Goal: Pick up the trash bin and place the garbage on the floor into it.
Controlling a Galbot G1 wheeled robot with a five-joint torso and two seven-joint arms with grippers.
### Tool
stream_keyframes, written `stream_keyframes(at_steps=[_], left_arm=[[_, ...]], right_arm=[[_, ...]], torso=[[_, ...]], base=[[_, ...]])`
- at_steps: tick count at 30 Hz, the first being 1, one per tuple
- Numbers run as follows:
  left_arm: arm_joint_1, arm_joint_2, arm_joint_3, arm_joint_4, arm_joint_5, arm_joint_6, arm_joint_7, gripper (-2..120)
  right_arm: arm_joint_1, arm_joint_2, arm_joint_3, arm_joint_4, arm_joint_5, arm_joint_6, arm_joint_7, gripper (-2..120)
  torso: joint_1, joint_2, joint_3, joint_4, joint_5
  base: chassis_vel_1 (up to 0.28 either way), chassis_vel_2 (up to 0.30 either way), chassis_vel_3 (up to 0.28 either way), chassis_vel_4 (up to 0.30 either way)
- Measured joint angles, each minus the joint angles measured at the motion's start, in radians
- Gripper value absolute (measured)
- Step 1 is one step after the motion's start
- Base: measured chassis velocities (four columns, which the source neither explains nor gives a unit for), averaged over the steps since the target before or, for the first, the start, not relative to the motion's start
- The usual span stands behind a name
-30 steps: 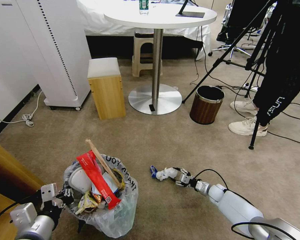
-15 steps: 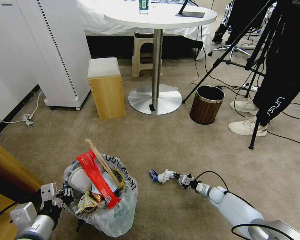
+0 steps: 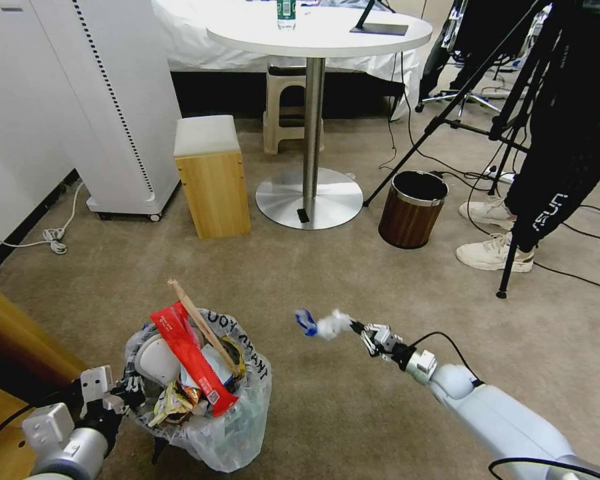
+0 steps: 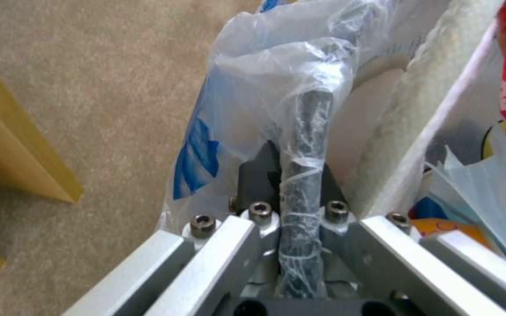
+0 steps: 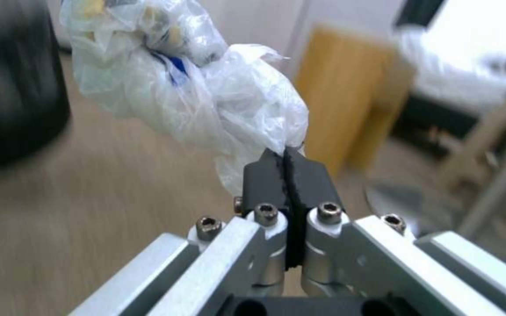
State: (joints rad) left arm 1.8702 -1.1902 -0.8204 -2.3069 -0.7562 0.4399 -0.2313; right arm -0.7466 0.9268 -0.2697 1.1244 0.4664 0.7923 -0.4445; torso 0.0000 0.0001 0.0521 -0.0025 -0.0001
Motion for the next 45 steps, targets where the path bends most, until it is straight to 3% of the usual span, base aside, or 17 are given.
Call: stream_keyframes(at_steps=[5,9,15,20,27,35,45], left_arm=[[0.004,-0.004,-0.002,-0.009,0.002,0.003,0.0,0],[0.008,-0.006,-0.002,-0.014,0.003,0.006,-0.002,0],[0.018,-0.008,-0.006,-0.039,0.002,0.018,-0.005,0],[0.028,-0.016,-0.008,-0.055,0.004,0.02,-0.006,0],[0.05,-0.029,-0.02,-0.081,0.011,0.02,-0.004,0],[0.074,-0.042,-0.038,-0.104,0.02,0.027,-0.002,0],[0.097,-0.058,-0.052,-0.121,0.032,0.031,-0.001,0]], right_arm=[[0.019,-0.038,-0.01,0.202,0.047,-0.002,-0.039,0],[0.051,-0.053,-0.032,0.287,0.068,-0.021,-0.054,0],[0.215,-0.078,-0.207,0.423,0.146,-0.072,-0.058,0],[0.367,-0.039,-0.378,0.395,0.172,-0.088,-0.028,0],[0.491,0.042,-0.542,0.321,0.183,-0.096,0.005,0],[0.549,0.125,-0.663,0.306,0.197,-0.096,0.006,0],[0.573,0.166,-0.742,0.318,0.212,-0.095,-0.005,0]], torso=[[0.0,0.0,0.0,-0.0001,0.0003],[0.0,0.0,0.0,-0.0001,-0.0001],[0.0,0.0,0.0,-0.0002,-0.0003],[0.0,0.0,0.0,-0.0001,0.0001],[0.0,0.0,0.0,-0.0001,-0.0002],[0.0,0.0,0.0,-0.0002,0.0],[0.0,0.0,0.0,-0.0003,0.0001]], base=[[0.0,0.0,0.0,0.0],[0.0,0.0,0.0,0.0],[0.0,0.0,0.0,0.0],[0.0,0.0,0.0,0.0],[0.0,0.0,0.0,0.0],[0.0,0.0,0.0,0.0],[0.0,0.0,0.0,0.0]])
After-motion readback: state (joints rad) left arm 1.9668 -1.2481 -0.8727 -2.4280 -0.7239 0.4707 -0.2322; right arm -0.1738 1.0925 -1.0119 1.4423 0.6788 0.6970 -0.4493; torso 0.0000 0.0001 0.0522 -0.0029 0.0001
